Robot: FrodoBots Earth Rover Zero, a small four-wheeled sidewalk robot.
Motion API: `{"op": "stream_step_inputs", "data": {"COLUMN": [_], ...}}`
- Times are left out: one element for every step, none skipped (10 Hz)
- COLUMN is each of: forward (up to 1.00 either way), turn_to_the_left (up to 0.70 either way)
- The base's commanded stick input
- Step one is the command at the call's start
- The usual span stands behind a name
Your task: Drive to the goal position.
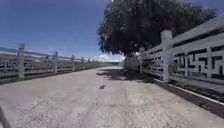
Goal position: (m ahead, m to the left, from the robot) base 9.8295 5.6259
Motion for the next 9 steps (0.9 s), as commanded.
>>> {"op": "stream_step_inputs", "data": {"forward": [0.7, 0.7, 0.7, 0.7, 0.7, 0.7, 0.7, 0.7, 0.7], "turn_to_the_left": [0.0, 0.0, 0.0, 0.0, 0.0, 0.0, 0.0, 0.0, 0.0]}}
